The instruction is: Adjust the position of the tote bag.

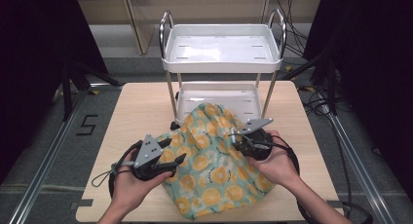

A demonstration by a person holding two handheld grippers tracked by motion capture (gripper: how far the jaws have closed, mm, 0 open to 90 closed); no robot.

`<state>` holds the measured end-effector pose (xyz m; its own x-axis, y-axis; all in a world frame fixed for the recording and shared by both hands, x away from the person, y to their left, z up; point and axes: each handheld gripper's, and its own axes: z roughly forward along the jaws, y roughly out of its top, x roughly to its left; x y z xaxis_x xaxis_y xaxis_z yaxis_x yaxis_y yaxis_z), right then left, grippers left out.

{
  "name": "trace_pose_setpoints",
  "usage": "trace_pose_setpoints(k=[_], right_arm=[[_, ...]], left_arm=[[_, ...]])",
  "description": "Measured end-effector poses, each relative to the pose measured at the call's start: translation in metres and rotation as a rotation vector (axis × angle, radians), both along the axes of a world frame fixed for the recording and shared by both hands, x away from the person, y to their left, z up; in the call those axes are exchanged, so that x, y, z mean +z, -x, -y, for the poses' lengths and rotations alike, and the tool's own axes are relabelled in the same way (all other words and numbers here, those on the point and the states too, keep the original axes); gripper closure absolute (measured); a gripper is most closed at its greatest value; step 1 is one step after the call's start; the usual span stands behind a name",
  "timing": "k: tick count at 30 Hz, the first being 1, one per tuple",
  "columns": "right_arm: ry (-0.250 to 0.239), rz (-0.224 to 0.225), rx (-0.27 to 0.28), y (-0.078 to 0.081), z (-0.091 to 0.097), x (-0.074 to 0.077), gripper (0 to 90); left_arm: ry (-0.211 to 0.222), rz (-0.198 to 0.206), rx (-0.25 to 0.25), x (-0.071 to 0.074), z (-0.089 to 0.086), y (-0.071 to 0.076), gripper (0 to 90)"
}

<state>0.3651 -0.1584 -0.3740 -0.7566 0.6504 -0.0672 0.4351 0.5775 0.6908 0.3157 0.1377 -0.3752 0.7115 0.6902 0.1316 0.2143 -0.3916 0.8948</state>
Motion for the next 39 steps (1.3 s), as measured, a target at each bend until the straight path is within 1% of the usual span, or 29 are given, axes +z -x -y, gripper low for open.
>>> trace_pose_setpoints(k=[2,3,4,5,7,8,10,11,12,13,15,17,18,19,21,22,23,24,25,26,28,30,33,34,35,36,37,38,39], right_arm=[[-0.002,0.019,0.031,0.006,-0.007,0.009,90.0],[-0.002,0.019,0.031,0.006,-0.007,0.009,90.0],[-0.014,0.047,0.072,0.01,-0.013,0.018,90.0],[-0.01,0.049,0.093,0.012,-0.015,0.022,90.0],[-0.024,0.065,0.112,0.014,-0.019,0.025,90.0],[-0.022,0.083,0.135,0.014,-0.021,0.026,90.0],[-0.023,0.084,0.131,0.016,-0.023,0.026,90.0],[-0.03,0.081,0.137,0.017,-0.024,0.026,90.0],[-0.029,0.082,0.154,0.018,-0.025,0.026,90.0],[-0.023,0.08,0.168,0.018,-0.026,0.026,90.0],[-0.025,0.085,0.172,0.019,-0.027,0.026,90.0],[-0.021,0.087,0.175,0.02,-0.028,0.027,90.0],[-0.033,0.088,0.163,0.021,-0.029,0.027,90.0],[-0.034,0.087,0.166,0.021,-0.029,0.027,90.0],[-0.034,0.079,0.16,0.022,-0.029,0.027,90.0],[-0.024,0.088,0.179,0.02,-0.03,0.027,90.0],[-0.018,0.075,0.189,0.02,-0.029,0.028,90.0],[-0.018,0.078,0.189,0.02,-0.029,0.028,90.0],[-0.025,0.091,0.188,0.021,-0.03,0.026,90.0],[-0.032,0.074,0.173,0.022,-0.031,0.026,90.0],[-0.022,0.068,0.182,0.023,-0.031,0.027,90.0],[-0.025,0.069,0.186,0.024,-0.031,0.027,90.0],[-0.03,0.069,0.186,0.026,-0.033,0.026,90.0],[-0.017,0.072,0.205,0.025,-0.032,0.026,90.0],[-0.016,0.069,0.202,0.026,-0.032,0.026,90.0],[-0.016,0.069,0.202,0.026,-0.032,0.026,90.0],[-0.026,0.074,0.191,0.026,-0.033,0.025,90.0],[-0.026,0.074,0.191,0.026,-0.033,0.025,90.0],[-0.018,0.077,0.205,0.025,-0.032,0.026,90.0]], left_arm=[[-0.016,-0.001,-0.016,0.006,0.007,-0.004,33.5],[-0.016,-0.001,-0.016,0.006,0.007,-0.004,31.9],[-0.026,-0.005,-0.025,0.01,0.011,-0.008,29.1],[-0.042,0.004,-0.03,0.016,0.013,-0.014,27.7],[-0.041,0.008,-0.021,0.02,0.012,-0.017,26.6],[-0.021,0.003,0.006,0.027,0.008,-0.026,25.3],[0.007,-0.006,0.015,0.034,-0.001,-0.036,23.9],[0.007,-0.006,0.015,0.034,-0.001,-0.036,23.8],[0.024,-0.016,0.049,0.037,-0.012,-0.047,23.5],[0.024,-0.016,0.049,0.037,-0.012,-0.047,23.0],[0.015,-0.053,0.064,0.035,-0.026,-0.069,23.0],[0.008,-0.08,0.05,0.03,-0.031,-0.083,23.2],[0.008,-0.08,0.05,0.03,-0.031,-0.083,23.2],[-0.022,-0.107,0.026,0.026,-0.033,-0.09,23.0],[-0.005,-0.116,0.023,0.024,-0.031,-0.094,22.4],[-0.029,-0.123,-0.003,0.021,-0.028,-0.099,21.5],[-0.029,-0.123,-0.003,0.021,-0.028,-0.099,20.7],[-0.037,-0.128,-0.026,0.018,-0.023,-0.103,19.7],[-0.025,-0.134,-0.035,0.016,-0.02,-0.105,18.9],[-0.049,-0.141,-0.05,0.016,-0.02,-0.107,18.0],[-0.01,-0.14,-0.083,0.013,-0.017,-0.112,16.1],[0.006,-0.146,-0.108,0.009,-0.016,-0.116,15.3],[-0.012,-0.147,-0.115,0.006,-0.016,-0.12,14.9],[-0.025,-0.146,-0.137,0.002,-0.016,-0.124,14.6],[-0.025,-0.146,-0.137,0.002,-0.016,-0.124,14.2],[-0.038,-0.152,-0.159,0.001,-0.018,-0.127,14.2],[-0.012,-0.165,-0.161,-0.001,-0.016,-0.128,14.1],[-0.009,-0.163,-0.164,-0.002,-0.016,-0.128,14.1],[-0.021,-0.163,-0.192,-0.004,-0.016,-0.131,14.3]])
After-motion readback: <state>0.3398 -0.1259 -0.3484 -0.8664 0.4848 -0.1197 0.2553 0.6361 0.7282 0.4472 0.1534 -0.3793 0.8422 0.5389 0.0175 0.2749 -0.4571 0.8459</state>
